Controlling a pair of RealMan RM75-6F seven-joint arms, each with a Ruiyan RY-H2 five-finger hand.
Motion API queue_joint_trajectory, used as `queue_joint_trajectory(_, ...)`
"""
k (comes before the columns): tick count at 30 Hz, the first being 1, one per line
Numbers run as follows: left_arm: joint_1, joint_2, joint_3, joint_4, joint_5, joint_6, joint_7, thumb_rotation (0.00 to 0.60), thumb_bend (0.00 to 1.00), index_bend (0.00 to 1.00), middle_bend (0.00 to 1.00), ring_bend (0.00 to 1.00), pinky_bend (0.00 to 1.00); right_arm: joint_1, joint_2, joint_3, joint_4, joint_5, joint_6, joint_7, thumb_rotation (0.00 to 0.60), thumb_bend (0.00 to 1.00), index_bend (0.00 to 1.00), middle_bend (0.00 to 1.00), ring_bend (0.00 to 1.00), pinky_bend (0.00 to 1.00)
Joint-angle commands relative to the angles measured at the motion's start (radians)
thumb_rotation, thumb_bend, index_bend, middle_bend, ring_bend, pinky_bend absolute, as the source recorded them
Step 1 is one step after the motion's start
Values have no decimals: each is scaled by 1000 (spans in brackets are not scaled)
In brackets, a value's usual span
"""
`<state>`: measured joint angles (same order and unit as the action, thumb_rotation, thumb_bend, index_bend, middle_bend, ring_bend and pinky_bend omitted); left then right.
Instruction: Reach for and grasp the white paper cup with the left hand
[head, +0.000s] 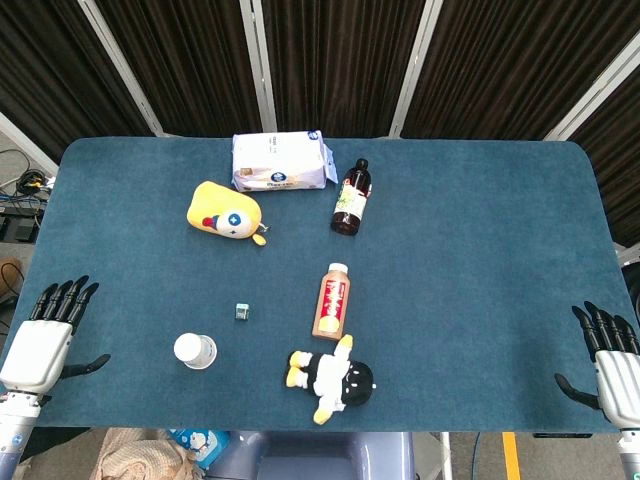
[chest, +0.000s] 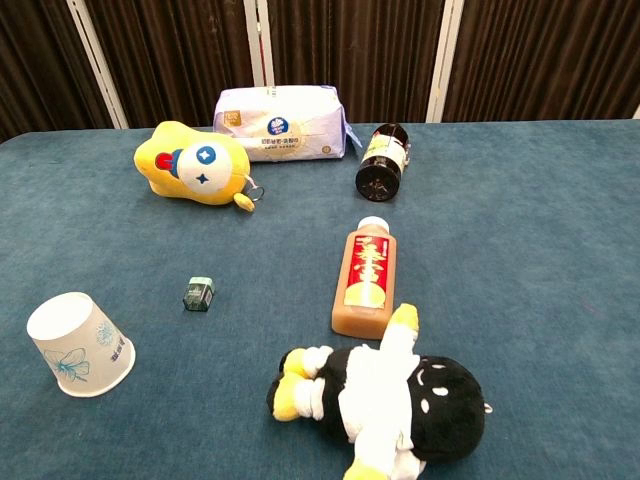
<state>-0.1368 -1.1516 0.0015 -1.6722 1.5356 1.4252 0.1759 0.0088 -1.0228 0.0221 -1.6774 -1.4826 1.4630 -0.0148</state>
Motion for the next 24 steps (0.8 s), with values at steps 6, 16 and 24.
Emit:
queue_joint_trajectory(6, 0, 2, 2, -2, 3, 1, 3, 600, 65, 0, 0, 0, 0, -1, 1, -1, -2, -1, 1, 0, 600, 237, 0, 0, 0, 0)
queue_joint_trajectory(16, -11, 9, 16, -2, 21, -25, 8, 600, 66, 0, 0, 0, 7, 3, -3, 1, -3, 6, -7, -8, 600, 236, 0, 0, 0, 0)
queue_joint_trajectory(24, -60, 14, 26, -54, 23, -119, 73, 600, 93, 20, 107, 137, 264, 3, -2, 3, -3, 16, -11, -6, 600, 236, 0, 0, 0, 0)
